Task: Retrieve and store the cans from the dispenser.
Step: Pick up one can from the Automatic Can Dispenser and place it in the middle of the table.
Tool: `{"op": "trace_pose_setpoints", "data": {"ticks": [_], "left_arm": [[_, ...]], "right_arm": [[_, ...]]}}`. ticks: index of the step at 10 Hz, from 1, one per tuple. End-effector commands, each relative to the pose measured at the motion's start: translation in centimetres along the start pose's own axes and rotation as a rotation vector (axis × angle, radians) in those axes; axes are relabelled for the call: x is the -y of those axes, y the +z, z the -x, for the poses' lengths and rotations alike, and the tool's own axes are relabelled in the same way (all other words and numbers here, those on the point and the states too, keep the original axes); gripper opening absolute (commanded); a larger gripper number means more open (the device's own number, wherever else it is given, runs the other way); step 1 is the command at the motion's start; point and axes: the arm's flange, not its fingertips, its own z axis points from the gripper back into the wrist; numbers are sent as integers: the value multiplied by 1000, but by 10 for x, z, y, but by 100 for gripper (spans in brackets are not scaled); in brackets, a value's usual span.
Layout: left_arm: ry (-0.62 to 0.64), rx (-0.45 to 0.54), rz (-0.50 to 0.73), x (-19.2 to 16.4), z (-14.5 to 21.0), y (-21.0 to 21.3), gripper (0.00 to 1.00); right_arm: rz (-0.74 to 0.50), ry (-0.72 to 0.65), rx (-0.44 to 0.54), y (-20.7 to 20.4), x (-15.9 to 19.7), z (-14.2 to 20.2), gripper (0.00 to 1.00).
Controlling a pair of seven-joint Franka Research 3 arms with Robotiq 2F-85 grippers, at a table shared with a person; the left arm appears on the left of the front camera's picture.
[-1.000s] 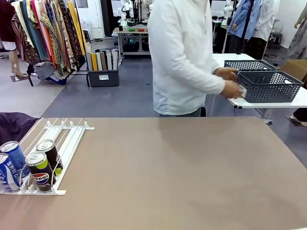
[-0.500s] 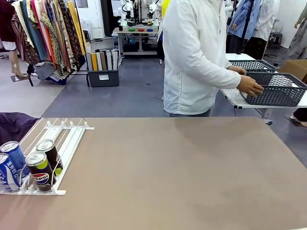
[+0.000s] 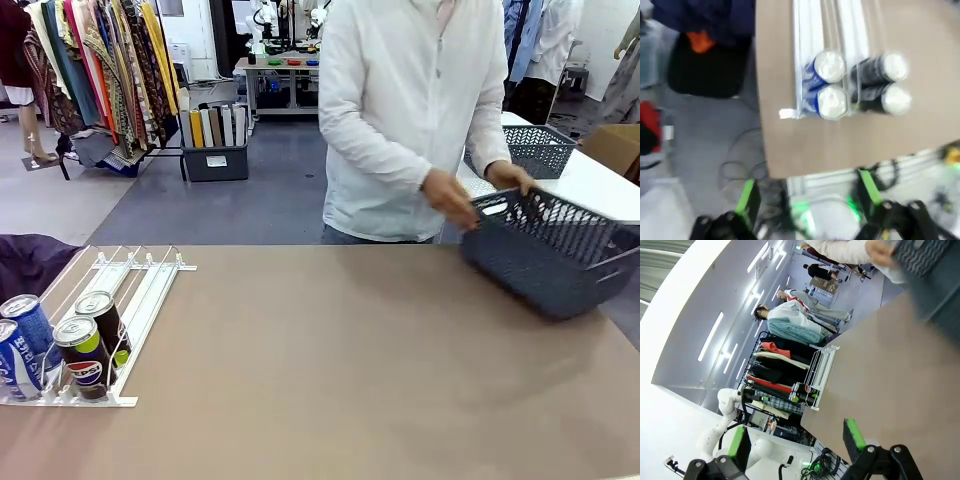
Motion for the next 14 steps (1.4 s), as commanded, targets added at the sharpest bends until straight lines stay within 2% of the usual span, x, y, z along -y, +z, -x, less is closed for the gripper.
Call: {"op": "trace_pose_setpoints", "data": {"ticks": [1,2,5,6,7,8,10,11,12,14], "left_arm": [[-292,-87,-180,33,-23,-18,100],[0,0,0,0,0,0,100],[0,0,0,0,0,0,100],[-44,-29,-21,7,-5,-4,100],[-42,-17,67,12,-16,-30,100],[22,28,48,17,-22,-46,100],[-1,20,37,25,-24,-79,100],[-23,21,89,33,-25,-88,100],[-20,37,61,41,-31,-98,100],[-56,-73,18,50,-37,-121,100]], "right_arm": [[-3,-5,-8,1,-4,0,100],[-3,-5,-8,1,-4,0,100],[-3,-5,-8,1,-4,0,100],[-3,-5,-8,1,-4,0,100],[-3,-5,-8,1,-4,0,100],[-3,-5,-8,1,-4,0,100],[-3,-5,-8,1,-4,0,100],[-3,-5,-8,1,-4,0,100],[-3,-5,-8,1,-4,0,100],[-3,-5,-8,1,-4,0,100]]}}
